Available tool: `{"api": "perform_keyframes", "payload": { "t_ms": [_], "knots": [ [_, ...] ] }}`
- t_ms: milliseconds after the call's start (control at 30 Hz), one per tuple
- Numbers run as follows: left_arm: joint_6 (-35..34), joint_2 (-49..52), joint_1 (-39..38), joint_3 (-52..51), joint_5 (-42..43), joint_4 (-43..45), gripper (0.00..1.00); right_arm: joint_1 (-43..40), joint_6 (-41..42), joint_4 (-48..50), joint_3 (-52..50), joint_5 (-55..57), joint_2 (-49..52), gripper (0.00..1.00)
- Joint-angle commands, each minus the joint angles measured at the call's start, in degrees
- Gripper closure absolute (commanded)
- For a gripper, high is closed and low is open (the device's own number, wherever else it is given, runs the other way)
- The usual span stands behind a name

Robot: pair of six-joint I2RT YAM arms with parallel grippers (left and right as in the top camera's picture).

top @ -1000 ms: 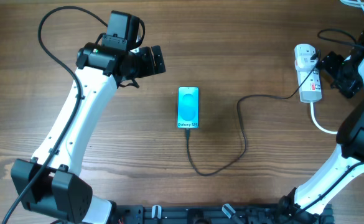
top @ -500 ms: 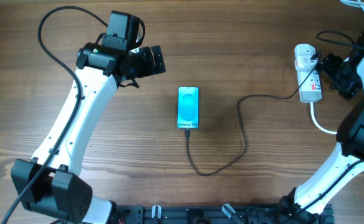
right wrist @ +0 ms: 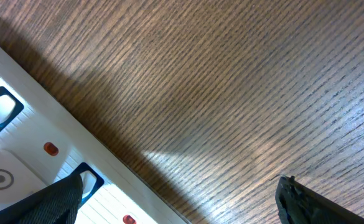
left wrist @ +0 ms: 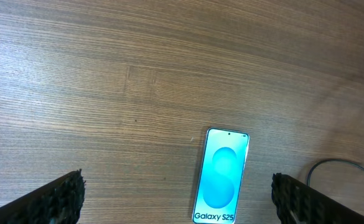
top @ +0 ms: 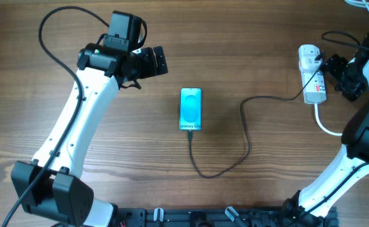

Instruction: Plug charger to phone and switch on socket

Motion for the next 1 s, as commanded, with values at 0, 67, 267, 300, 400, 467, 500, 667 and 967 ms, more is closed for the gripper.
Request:
{"api": "perform_keyframes", "payload": {
  "t_ms": [0,67,267,300,400,467,500,667,967],
  "knots": [
    [-0.72,0.37,0.2,-0.15,-0.96,-0.07,0.0,0.57,-0.9,-1.03,-0.61,-2.23,1.22,0.0],
    [-0.72,0.37,0.2,-0.15,-0.96,-0.07,0.0,0.57,-0.94,-1.11,-0.61,-2.21,1.22,0.0],
    [-0.72,0.37,0.2,-0.15,-0.96,-0.07,0.0,0.57,-0.96,-1.05,-0.61,-3.72,1.22,0.0],
    [-0.72,0.37,0.2,-0.15,-0.96,-0.07,0.0,0.57,-0.94,-1.07,-0.61,-3.76,1.22,0.0],
    [-0.72,0.37,0.2,-0.15,-0.96,-0.07,0.0,0.57,-1.92,-1.09,-0.61,-4.83,1.22,0.0],
    [-0.72,0.37,0.2,-0.15,-0.96,-0.07,0.0,0.63,-2.38,-1.16,-0.61,-4.76,1.22,0.0],
    [-0.72,0.37,0.2,-0.15,-0.96,-0.07,0.0,0.63,-2.38,-1.2,-0.61,-4.76,1.22,0.0],
    [-0.72,0.37,0.2,-0.15,-0.96,-0.07,0.0,0.63,-2.36,-1.6,-0.61,-4.76,1.22,0.0],
    [-0.72,0.37,0.2,-0.15,-0.96,-0.07,0.0,0.17,2.84,-7.91,-0.17,1.22,-2.38,0.0]
  ]
}}
